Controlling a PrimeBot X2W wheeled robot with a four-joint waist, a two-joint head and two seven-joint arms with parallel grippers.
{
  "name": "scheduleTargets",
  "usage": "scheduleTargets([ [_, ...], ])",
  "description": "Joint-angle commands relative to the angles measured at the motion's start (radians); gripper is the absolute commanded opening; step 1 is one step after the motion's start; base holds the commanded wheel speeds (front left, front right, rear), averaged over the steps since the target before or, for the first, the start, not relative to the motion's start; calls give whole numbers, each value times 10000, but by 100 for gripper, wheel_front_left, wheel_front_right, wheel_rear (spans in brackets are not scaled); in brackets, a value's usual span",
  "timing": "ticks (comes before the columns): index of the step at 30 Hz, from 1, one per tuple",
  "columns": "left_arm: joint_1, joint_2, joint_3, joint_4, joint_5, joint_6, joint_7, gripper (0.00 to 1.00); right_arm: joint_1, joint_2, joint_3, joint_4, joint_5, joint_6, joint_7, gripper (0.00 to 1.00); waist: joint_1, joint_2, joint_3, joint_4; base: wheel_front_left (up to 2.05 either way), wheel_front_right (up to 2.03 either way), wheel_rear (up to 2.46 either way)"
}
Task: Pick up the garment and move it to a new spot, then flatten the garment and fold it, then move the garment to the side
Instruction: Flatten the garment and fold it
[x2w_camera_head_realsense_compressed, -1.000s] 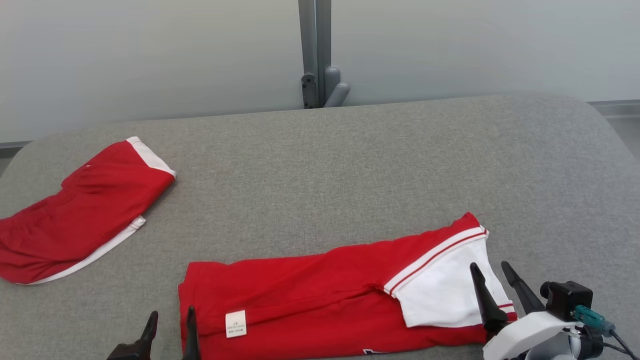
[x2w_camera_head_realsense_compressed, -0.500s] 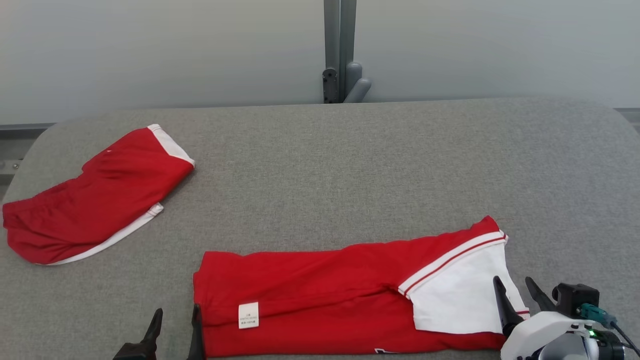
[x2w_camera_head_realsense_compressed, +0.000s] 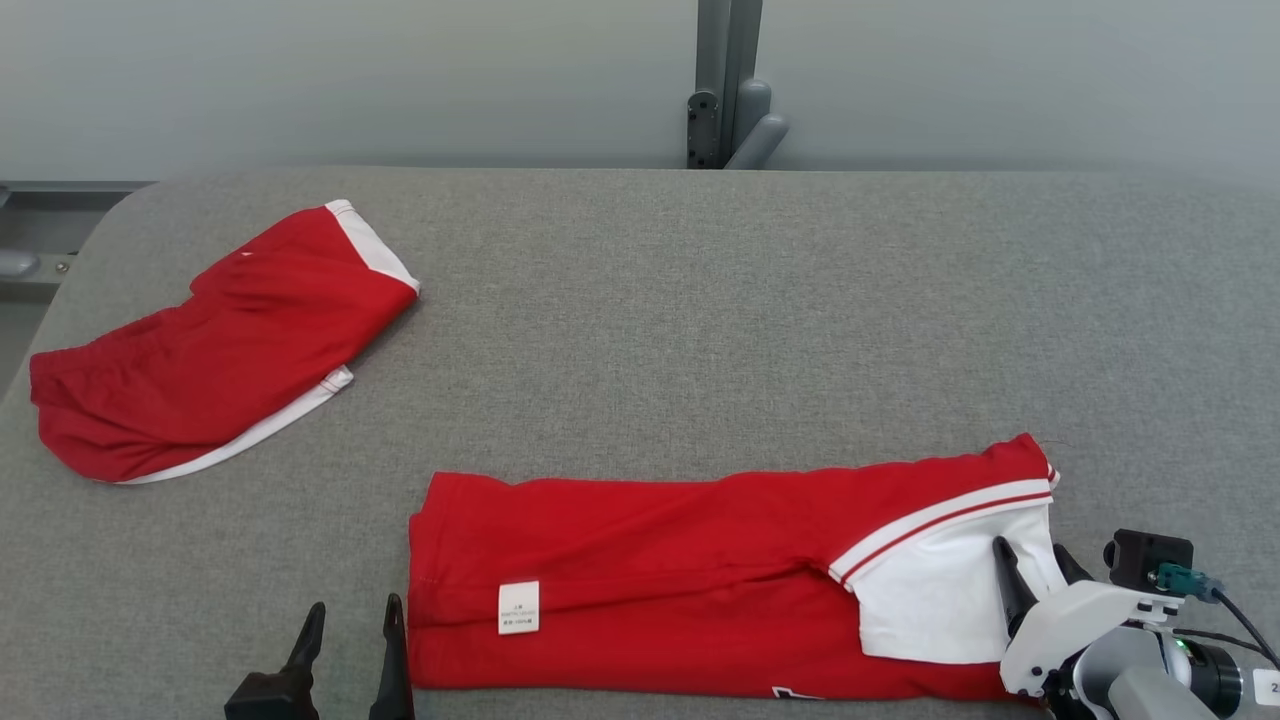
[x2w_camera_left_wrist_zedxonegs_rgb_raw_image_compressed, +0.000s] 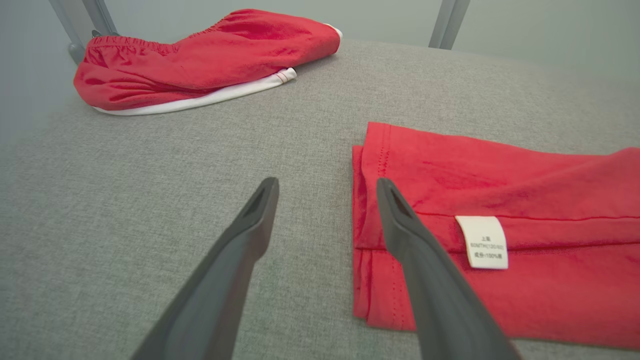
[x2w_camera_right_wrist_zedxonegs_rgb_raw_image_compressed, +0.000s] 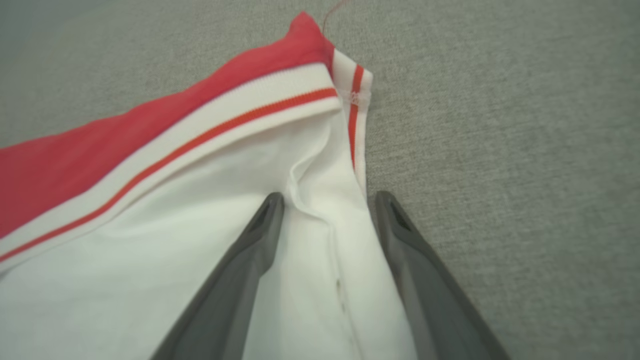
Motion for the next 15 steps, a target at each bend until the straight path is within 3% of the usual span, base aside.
scheduleTargets([
  [1, -161, 34, 22, -40, 12, -24, 0, 100, 74, 127, 163, 351, 211, -6, 302, 35, 0, 73, 95, 51, 0, 0, 0],
  [2, -186, 34, 12, -36, 0, -22, 0, 100, 67, 136, 251, 434, 302, -5, 350, 0, 0, 73, 134, 56, 0, 0, 0],
  [9, -288, 34, 3, 27, -23, 21, 1, 100, -118, -82, 467, 739, 909, -26, 122, 0, 0, 73, 283, 55, 0, 0, 0],
  [15, -309, 33, 10, 9, -25, 9, 1, 100, -479, -738, -529, 1072, 965, -74, -471, 0, 0, 73, 314, 26, 0, 0, 0],
])
